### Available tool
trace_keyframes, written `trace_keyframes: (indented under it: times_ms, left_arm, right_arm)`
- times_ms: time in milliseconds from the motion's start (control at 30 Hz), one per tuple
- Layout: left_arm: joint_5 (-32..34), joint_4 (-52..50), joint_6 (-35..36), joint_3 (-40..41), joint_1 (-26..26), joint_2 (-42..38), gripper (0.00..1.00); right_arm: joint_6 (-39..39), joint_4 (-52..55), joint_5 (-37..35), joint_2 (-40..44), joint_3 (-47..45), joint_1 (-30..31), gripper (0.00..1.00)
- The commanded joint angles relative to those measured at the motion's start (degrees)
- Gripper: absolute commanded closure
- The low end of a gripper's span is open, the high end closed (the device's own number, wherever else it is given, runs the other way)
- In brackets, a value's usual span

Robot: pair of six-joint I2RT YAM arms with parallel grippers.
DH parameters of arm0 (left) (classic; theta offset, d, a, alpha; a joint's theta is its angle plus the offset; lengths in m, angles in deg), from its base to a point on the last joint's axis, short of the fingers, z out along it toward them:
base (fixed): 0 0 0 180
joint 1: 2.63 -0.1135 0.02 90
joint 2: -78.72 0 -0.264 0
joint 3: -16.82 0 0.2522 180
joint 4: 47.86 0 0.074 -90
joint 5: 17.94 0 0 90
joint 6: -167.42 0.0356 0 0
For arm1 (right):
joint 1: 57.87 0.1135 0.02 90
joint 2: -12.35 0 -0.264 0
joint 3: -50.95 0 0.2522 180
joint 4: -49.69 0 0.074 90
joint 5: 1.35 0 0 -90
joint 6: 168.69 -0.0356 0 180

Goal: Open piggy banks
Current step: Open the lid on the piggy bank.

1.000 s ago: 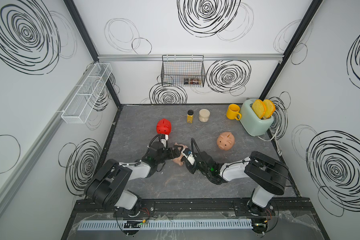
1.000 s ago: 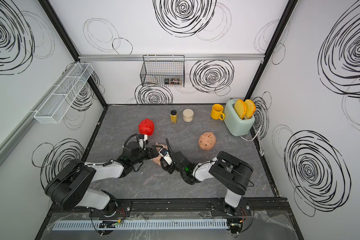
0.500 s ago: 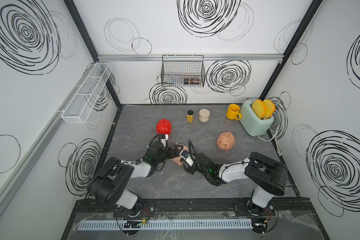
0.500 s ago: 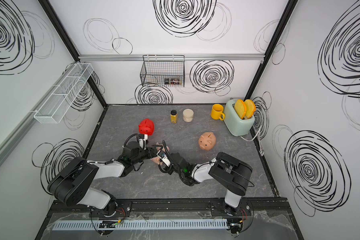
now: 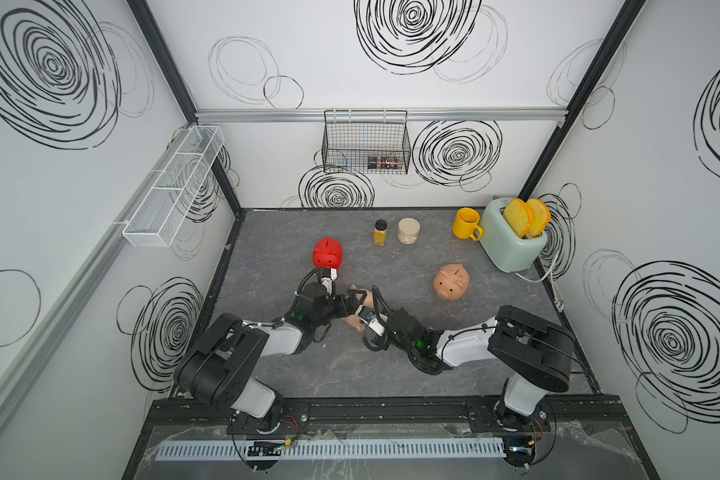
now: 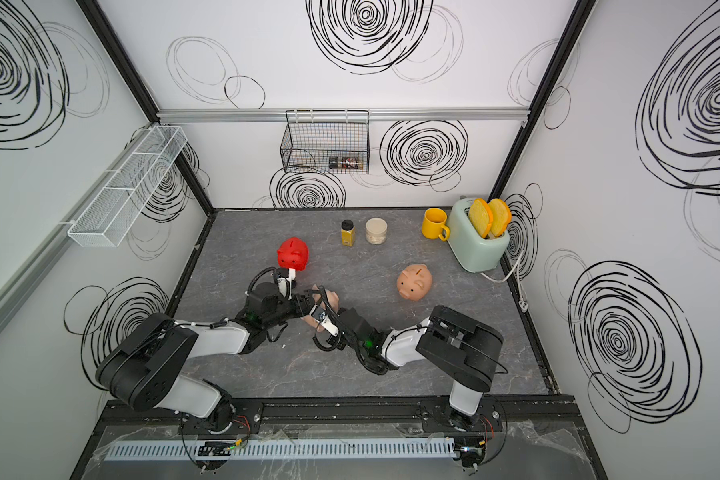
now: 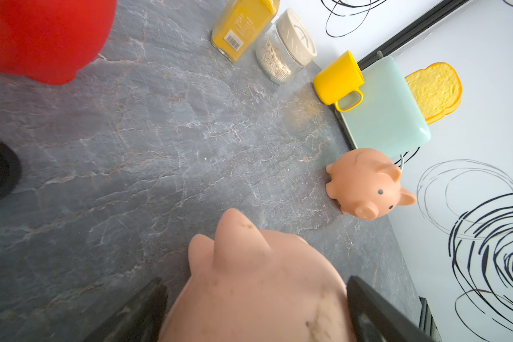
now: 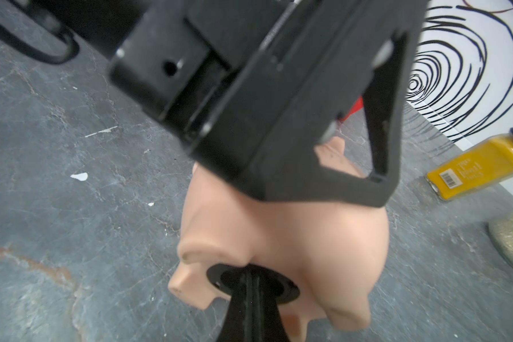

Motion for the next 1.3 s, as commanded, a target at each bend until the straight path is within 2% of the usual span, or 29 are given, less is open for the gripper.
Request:
trace_keyframes:
  times_ms: [0,567,967,1267]
  left_arm:
    - [-4.79,-13.05,-0.68,2.73,1.59,3.26,0.04]
    - [-4.69,-12.87,-0.83,2.99,1.59,3.17,0.04]
    - [-4.61,-12.25,-0.69,3.2,1.69,4.13,0.04]
    - [-4.79,-10.99,-0.75,3.26,1.68,6.06,0.04]
  right_arm:
    - [2.71,0.14,-0.61,-1.8,1.95,0.79,1.0]
    - [0.46,-0.85,-1.61,3.43,-3.12,0.87,1.0]
    - [6.48,-3.64,-8.12,0.68,-3.35,3.94,1.0]
    - [7.6,-4.37,-8.13,1.67,-4.53,4.74,1.0]
